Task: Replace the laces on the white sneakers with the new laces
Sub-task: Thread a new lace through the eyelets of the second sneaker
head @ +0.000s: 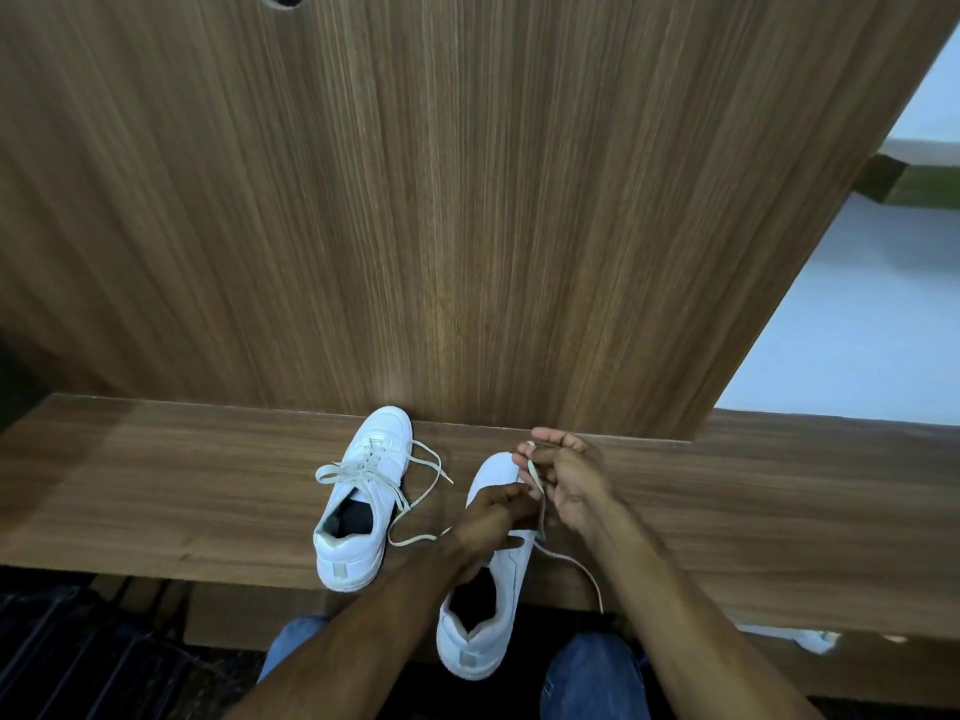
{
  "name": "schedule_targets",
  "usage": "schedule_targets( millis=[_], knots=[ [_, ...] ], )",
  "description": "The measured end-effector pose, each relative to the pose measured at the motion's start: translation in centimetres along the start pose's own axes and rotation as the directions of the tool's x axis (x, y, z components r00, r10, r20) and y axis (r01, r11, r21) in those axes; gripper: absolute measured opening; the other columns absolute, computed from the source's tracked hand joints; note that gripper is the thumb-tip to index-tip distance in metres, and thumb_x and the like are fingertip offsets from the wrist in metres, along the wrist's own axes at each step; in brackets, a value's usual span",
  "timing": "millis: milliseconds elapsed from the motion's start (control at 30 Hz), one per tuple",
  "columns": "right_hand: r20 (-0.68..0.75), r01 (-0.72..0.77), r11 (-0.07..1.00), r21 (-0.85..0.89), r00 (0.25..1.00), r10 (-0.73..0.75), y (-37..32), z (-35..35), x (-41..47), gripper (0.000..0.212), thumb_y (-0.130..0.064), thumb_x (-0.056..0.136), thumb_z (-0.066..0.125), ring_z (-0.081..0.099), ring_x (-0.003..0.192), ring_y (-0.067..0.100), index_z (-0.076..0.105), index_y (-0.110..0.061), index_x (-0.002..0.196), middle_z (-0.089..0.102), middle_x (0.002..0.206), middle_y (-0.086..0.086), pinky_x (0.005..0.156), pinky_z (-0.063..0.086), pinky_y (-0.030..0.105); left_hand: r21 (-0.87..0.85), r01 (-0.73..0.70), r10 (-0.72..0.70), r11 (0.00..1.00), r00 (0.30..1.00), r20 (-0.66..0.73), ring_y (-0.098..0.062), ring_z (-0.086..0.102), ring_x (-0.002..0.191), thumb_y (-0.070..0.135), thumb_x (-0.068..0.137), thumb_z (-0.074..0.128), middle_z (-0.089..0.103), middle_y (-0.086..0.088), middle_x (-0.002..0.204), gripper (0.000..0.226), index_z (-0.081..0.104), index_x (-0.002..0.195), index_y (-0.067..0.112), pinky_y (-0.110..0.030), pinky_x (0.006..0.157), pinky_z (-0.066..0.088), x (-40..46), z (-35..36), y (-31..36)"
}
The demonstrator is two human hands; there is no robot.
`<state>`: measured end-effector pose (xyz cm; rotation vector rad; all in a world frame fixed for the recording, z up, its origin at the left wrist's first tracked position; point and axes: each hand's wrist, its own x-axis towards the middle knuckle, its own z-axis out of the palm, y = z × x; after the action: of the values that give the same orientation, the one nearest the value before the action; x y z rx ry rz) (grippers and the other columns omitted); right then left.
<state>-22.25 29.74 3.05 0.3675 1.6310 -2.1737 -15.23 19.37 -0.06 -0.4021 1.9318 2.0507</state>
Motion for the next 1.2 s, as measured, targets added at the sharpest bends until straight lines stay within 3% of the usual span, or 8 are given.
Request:
schedule_targets(
  millis=[167, 333, 467, 633, 800, 1033, 1133, 1200],
  knots=[
    [-0.161, 0.036, 0.999, -0.036, 0.986, -0.041, -0.1, -2.5, 1.4, 0.022, 0.013, 0.087, 0.052, 0.065, 0.070, 0.020, 0.059, -0.008, 0.092, 0.065, 0.076, 0.010, 0.072, 0.055, 0.033, 0.238, -0.083, 0.078, 0.968, 0.997, 0.029, -0.006, 0.061, 0.057, 0.014, 0.097, 0.056, 0.063, -0.005, 0.073, 0.018, 0.069, 0.088, 0.004, -0.017, 0.061, 0.048, 0.5, -3.4, 0.3],
    [-0.347, 0.038, 0.965, -0.261, 0.929, -0.131, 2.1, -6.7, 2.5, 0.026, 0.012, 0.085, 0.051, 0.059, 0.059, 0.019, 0.061, -0.010, 0.076, 0.061, 0.068, 0.008, 0.058, 0.048, 0.028, 0.481, -0.123, 0.173, 0.868, 0.983, -0.060, -0.002, 0.046, 0.054, 0.014, 0.093, 0.061, 0.054, -0.001, 0.065, 0.020, 0.068, 0.078, 0.002, -0.018, 0.056, 0.040, 1.1, -9.0, -0.1],
    [0.017, 0.187, 0.549, -0.814, 0.954, -0.299, 4.3, -6.3, 2.3, 0.020, -0.004, 0.081, 0.069, 0.061, 0.090, 0.012, 0.072, -0.017, 0.095, 0.065, 0.097, -0.004, 0.083, 0.047, 0.022, 0.514, -0.162, 0.224, 0.842, 0.973, -0.061, -0.005, 0.045, 0.060, 0.016, 0.092, 0.063, 0.054, 0.002, 0.065, 0.019, 0.069, 0.077, 0.006, -0.019, 0.060, 0.037, 1.3, -9.3, -0.2],
    [0.428, 0.490, 0.363, -0.793, 0.871, -0.241, 5.9, -2.5, 0.9, 0.012, -0.019, 0.086, 0.070, 0.057, 0.096, 0.006, 0.073, -0.016, 0.097, 0.058, 0.100, -0.011, 0.084, 0.045, 0.019, 0.550, -0.218, 0.263, 0.806, 0.965, -0.004, 0.007, 0.052, 0.051, 0.010, 0.090, 0.066, 0.060, 0.015, 0.059, 0.013, 0.071, 0.079, 0.006, -0.013, 0.059, 0.042, 1.7, -6.3, -0.3],
    [0.298, 0.399, 0.265, -0.878, 0.888, -0.351, 5.0, -4.4, 1.8, 0.013, -0.020, 0.088, 0.063, 0.066, 0.089, 0.012, 0.076, -0.023, 0.091, 0.071, 0.097, -0.007, 0.077, 0.050, 0.028, 0.579, -0.210, 0.286, 0.788, 0.957, -0.042, 0.009, 0.046, 0.043, 0.010, 0.090, 0.066, 0.065, 0.002, 0.056, 0.023, 0.068, 0.075, -0.008, -0.009, 0.052, 0.034, 1.2, -7.0, -1.3],
    [-0.003, 0.111, 0.284, -0.952, 0.928, -0.373, 3.4, -8.7, 2.3, 0.019, -0.029, 0.088, 0.062, 0.065, 0.107, 0.025, 0.075, -0.026, 0.102, 0.072, 0.111, 0.001, 0.090, 0.049, 0.030, 0.600, -0.115, 0.241, 0.792, 0.961, -0.135, 0.000, 0.052, 0.060, 0.025, 0.087, 0.070, 0.061, 0.013, 0.059, 0.019, 0.073, 0.072, 0.015, -0.024, 0.065, 0.043, 1.5, -9.8, -3.1],
    [0.144, 0.143, -0.029, -0.989, 0.921, -0.361, 4.6, -7.0, 1.5, 0.036, -0.033, 0.090, 0.055, 0.049, 0.127, 0.023, 0.059, -0.032, 0.126, 0.055, 0.133, -0.006, 0.112, 0.028, 0.040, 0.588, -0.164, 0.272, 0.792, 0.957, -0.099, 0.008, 0.050, 0.054, 0.017, 0.087, 0.070, 0.064, 0.005, 0.059, 0.024, 0.068, 0.063, 0.017, -0.020, 0.063, 0.041, 1.5, -8.4, -2.9],
    [0.384, 0.371, -0.107, -0.923, 0.861, -0.332, 5.9, -5.5, 0.9, 0.048, -0.033, 0.090, 0.055, 0.040, 0.132, 0.019, 0.048, -0.030, 0.137, 0.048, 0.137, -0.006, 0.114, 0.022, 0.039, 0.577, -0.215, 0.307, 0.788, 0.949, -0.065, 0.009, 0.053, 0.055, 0.015, 0.085, 0.071, 0.068, -0.003, 0.064, 0.018, 0.072, 0.067, 0.010, -0.020, 0.063, 0.043, 1.7, -7.3, -3.0]
  ],
)
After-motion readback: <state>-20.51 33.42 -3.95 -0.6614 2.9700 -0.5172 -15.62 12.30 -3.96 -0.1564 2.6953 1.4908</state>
